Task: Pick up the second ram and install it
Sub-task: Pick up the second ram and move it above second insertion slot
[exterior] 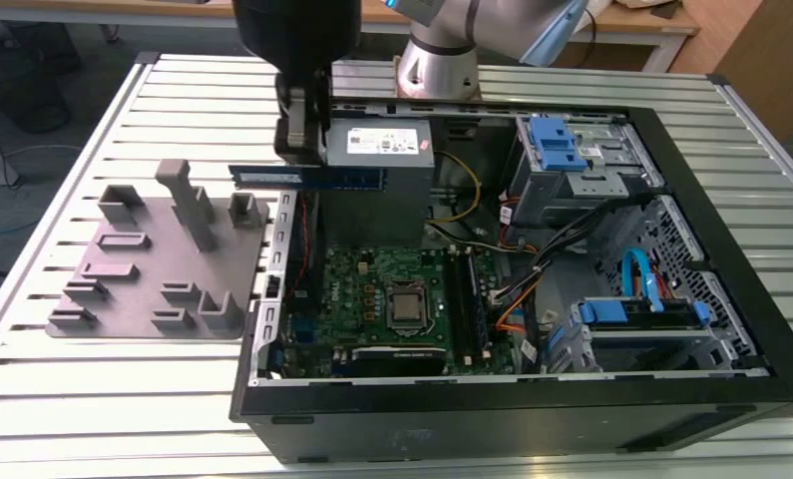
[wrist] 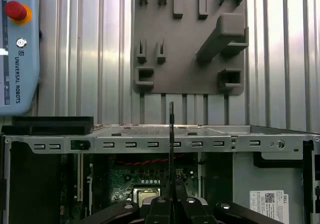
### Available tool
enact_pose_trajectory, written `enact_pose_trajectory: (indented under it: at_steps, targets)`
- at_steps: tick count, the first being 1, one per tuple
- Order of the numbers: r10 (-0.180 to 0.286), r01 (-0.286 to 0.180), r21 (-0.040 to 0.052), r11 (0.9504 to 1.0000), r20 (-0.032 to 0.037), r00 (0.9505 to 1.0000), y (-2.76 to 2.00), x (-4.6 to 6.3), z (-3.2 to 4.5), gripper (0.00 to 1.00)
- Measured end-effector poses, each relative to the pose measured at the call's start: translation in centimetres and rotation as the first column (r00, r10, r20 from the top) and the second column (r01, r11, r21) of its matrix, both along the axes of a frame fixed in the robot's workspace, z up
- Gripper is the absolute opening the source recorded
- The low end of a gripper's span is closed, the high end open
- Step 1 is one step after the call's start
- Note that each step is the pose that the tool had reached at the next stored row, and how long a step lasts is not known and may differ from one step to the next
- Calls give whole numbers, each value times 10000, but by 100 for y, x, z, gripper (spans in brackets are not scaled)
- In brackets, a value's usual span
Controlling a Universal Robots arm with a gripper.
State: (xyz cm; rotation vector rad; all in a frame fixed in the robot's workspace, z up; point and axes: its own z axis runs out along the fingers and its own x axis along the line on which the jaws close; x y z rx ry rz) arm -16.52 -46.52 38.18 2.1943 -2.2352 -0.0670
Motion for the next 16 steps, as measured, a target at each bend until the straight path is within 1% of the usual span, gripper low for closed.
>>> enact_pose_trajectory:
  at_steps: [8, 16]
  targets:
    - [0, 0, -1, 10000, -12, 10000, 1, 259, -10, 14]
    - [1, -1, 0, 10000, -19, 10000, 1, 486, -18, 14]
